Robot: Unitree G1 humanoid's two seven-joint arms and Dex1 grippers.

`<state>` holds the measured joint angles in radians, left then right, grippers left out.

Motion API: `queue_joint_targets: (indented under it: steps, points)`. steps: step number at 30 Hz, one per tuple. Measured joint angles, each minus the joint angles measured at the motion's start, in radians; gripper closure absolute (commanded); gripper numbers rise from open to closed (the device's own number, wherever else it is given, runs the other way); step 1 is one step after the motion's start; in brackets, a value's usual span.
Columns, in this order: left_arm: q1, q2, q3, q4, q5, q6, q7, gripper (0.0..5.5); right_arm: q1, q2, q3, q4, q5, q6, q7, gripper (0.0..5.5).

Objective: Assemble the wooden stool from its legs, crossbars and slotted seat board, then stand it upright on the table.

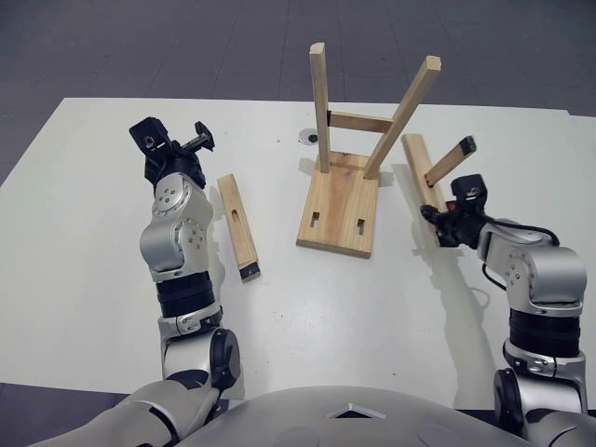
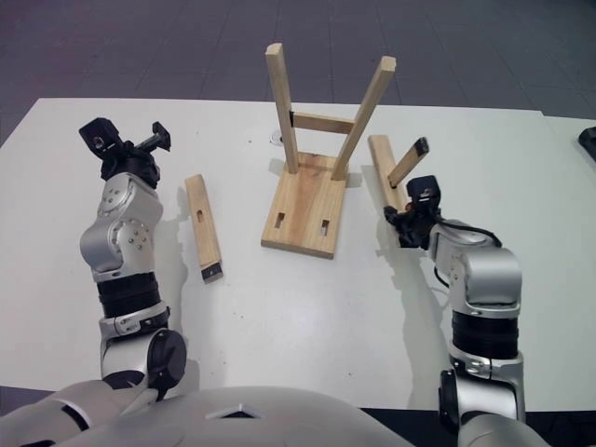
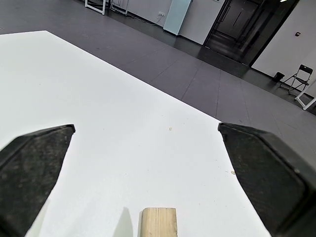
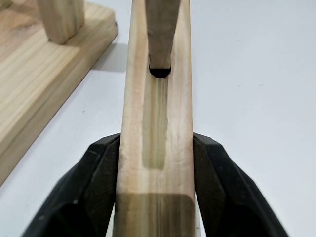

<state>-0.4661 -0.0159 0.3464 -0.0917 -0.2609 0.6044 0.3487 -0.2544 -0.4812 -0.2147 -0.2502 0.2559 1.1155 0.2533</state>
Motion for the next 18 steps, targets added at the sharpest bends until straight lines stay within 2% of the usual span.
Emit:
queue_joint_targets:
  steps: [7, 11, 15, 18]
  points:
    - [0.013, 0.012, 0.097, -0.004, -0.04, 0.0, 0.011, 0.1, -0.108, 0.028, -0.211, 0.061, 0.01, -0.234, -0.094, 3.44]
    - [0.004, 0.097, 0.159, -0.048, -0.115, -0.014, -0.075, 0.1, -0.205, 0.023, -0.311, 0.058, 0.085, -0.379, -0.074, 3.44]
    - [-0.07, 0.161, 0.184, -0.158, -0.389, 0.023, -0.289, 0.1, -0.339, 0.01, -0.316, -0.003, 0.178, -0.49, -0.002, 3.44]
    - [-0.126, 0.188, 0.139, -0.271, -0.624, 0.088, -0.443, 0.1, -0.373, 0.003, -0.287, -0.04, 0.22, -0.533, 0.059, 3.44]
